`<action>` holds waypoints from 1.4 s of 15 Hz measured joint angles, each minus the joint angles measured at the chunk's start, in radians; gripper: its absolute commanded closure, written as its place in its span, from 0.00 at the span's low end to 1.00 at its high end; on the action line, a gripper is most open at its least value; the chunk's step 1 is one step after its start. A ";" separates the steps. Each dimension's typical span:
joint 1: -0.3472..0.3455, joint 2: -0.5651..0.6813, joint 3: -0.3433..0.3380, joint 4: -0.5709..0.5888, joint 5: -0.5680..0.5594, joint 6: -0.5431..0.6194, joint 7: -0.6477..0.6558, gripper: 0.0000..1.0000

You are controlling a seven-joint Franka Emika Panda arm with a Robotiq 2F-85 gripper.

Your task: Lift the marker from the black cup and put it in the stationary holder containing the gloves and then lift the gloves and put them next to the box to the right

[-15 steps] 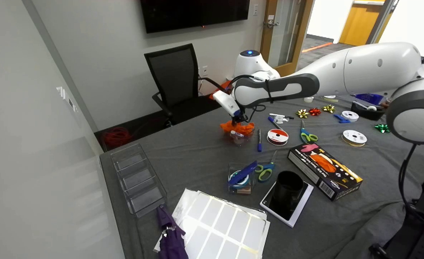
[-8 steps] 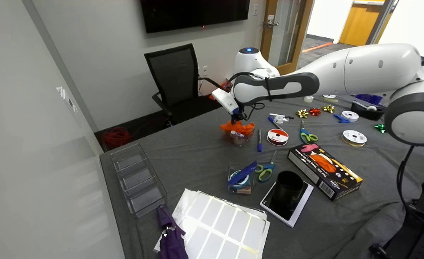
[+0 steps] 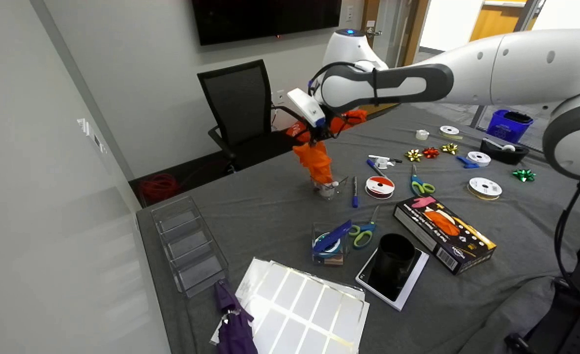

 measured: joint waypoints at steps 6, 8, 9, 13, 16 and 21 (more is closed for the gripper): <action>-0.028 -0.065 0.030 -0.014 0.045 -0.003 -0.046 1.00; -0.038 -0.084 0.039 -0.029 0.054 -0.016 -0.079 1.00; -0.046 -0.097 0.044 -0.043 0.057 -0.034 -0.107 1.00; -0.103 -0.193 0.078 -0.164 0.087 -0.046 -0.307 1.00; -0.156 -0.286 0.093 -0.284 0.096 -0.086 -0.481 1.00; -0.214 -0.429 0.077 -0.496 0.094 -0.165 -0.764 1.00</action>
